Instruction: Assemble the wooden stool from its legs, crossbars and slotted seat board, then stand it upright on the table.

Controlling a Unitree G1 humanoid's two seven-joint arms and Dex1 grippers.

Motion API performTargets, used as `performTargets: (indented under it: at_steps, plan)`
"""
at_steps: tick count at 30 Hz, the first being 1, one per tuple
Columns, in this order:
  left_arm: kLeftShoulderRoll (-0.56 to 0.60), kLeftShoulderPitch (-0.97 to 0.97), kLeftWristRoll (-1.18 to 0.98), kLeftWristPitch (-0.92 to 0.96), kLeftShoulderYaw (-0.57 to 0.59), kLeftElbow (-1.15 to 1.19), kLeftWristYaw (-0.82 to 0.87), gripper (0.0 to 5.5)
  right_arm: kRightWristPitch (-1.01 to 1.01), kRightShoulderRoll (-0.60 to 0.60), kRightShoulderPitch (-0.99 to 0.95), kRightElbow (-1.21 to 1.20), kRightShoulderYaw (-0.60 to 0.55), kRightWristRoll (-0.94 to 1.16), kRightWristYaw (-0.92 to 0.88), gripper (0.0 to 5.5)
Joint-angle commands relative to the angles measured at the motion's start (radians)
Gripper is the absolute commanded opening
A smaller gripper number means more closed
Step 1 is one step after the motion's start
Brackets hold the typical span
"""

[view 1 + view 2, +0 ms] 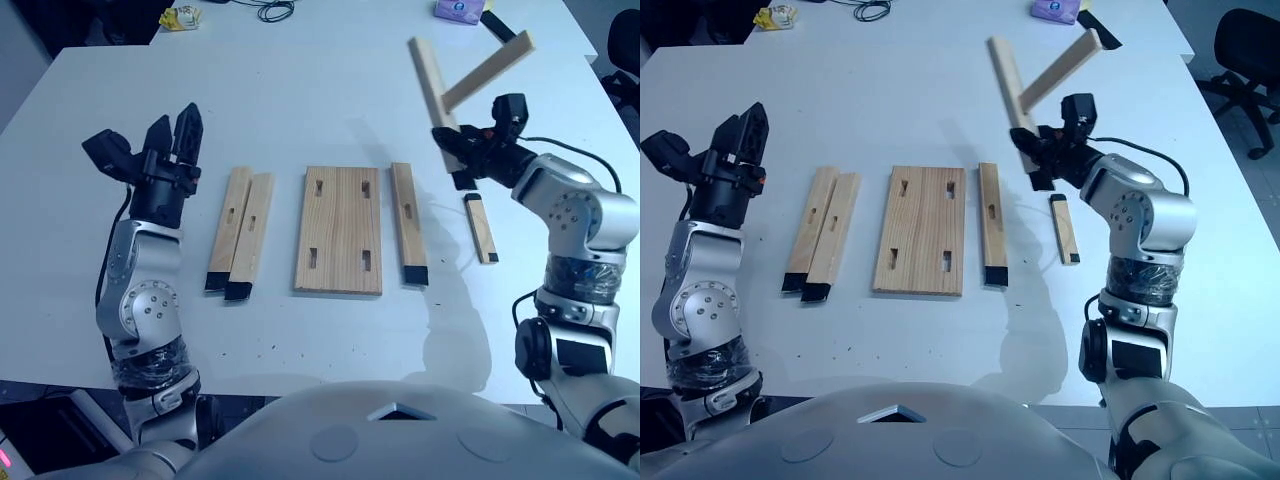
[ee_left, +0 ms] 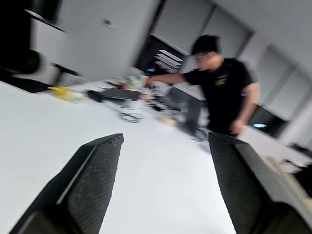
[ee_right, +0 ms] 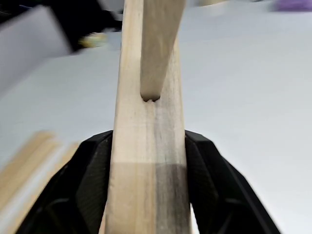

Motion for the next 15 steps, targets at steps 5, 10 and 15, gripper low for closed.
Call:
performTargets:
  at_steps: [5,10,15]
  plan:
    - [-0.029,-0.063,-0.220,0.114,-0.096,-0.019,-0.107,3.21,0.155,-0.032,-0.133,0.068,-0.008,0.255,0.218,2.10]
    - [-0.014,-0.081,-0.428,0.228,-0.144,-0.057,-0.117,3.21,0.167,0.011,-0.200,0.115,-0.035,0.336,0.232,2.10]
    - [0.001,-0.104,-0.596,0.271,-0.134,-0.051,-0.065,3.36,0.181,0.041,-0.203,0.099,-0.029,0.386,0.213,2.10]
